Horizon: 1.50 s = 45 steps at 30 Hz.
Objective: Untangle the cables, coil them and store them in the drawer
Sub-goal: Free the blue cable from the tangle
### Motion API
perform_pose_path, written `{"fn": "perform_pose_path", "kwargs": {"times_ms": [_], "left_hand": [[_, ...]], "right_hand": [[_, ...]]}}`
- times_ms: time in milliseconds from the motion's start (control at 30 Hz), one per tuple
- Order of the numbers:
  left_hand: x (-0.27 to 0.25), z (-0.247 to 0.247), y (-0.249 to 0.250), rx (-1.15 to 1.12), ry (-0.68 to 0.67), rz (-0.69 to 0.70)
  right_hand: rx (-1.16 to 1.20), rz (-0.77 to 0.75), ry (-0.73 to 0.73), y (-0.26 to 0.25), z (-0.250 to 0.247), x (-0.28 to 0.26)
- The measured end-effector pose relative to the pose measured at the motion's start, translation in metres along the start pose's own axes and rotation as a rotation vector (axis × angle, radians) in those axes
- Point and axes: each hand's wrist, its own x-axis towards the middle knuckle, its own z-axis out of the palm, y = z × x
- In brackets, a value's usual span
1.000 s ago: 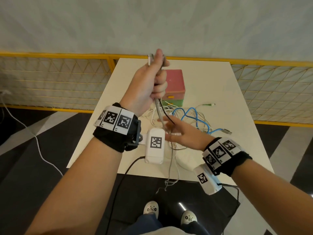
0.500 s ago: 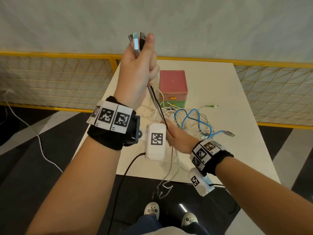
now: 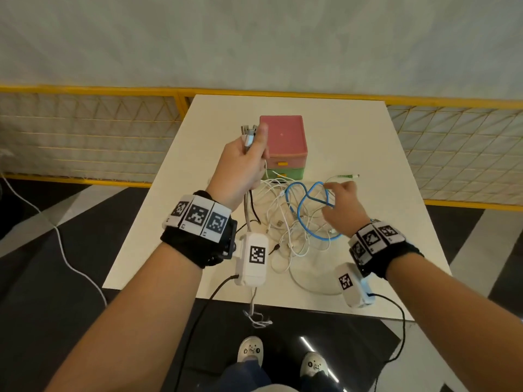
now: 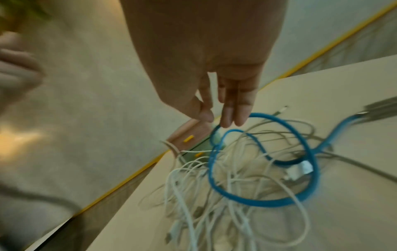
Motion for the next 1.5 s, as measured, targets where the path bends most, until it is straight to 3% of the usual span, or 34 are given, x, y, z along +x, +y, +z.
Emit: {"fn": "perform_pose_path", "kwargs": {"times_ms": [100,200,333,467,533,600,700,833,933,1000,1133,1300,1400,1500], "left_hand": [[0.005,0.006,-0.009,0.098,0.035,0.035],[0.007,0.012,-0.017,0.206,0.073,0.096],[0.011,0.017,-0.023,0.187,0.055,0.208],[0.017,0.041,-0.022,0.327,-0.165,0.174],[0.024,0.052,-0.026,0.434,-0.262,0.137],[0.029,0.057,-0.026,0.485,-0.266,0.114],[0.036,0.053,-0.017,0.435,-0.107,0.165],[0.051,0.036,-0.004,0.274,0.157,0.219],[0.059,0.027,0.002,0.195,0.247,0.181],[0.061,0.025,0.004,0.179,0.249,0.176],[0.056,0.040,0.005,0.192,0.097,0.206],[0.049,0.063,0.005,0.172,-0.064,0.059],[0.054,0.061,0.002,0.017,-0.041,-0.079],[0.065,0.057,0.002,-0.221,0.059,-0.129]], "right_hand": [[-0.161,0.176,-0.174,0.032,0.005,0.014],[0.013,0.200,-0.155,0.037,0.003,0.015],[0.245,-0.013,-0.023,0.003,-0.019,0.006],[0.200,-0.322,0.077,-0.041,-0.044,0.002],[0.236,-0.375,0.134,-0.054,-0.057,0.004],[0.283,-0.356,0.188,-0.058,-0.068,0.007],[0.316,-0.271,0.196,-0.046,-0.075,0.011],[0.286,-0.117,0.072,-0.015,-0.070,0.016],[0.388,-0.009,0.003,-0.005,-0.069,0.015],[0.437,-0.014,0.021,-0.009,-0.073,0.014],[0.415,-0.159,0.075,-0.033,-0.090,0.013],[0.464,-0.275,0.074,-0.064,-0.096,0.003],[0.400,-0.275,-0.091,-0.064,-0.093,-0.004],[0.250,-0.255,-0.312,-0.050,-0.089,-0.007]]}}
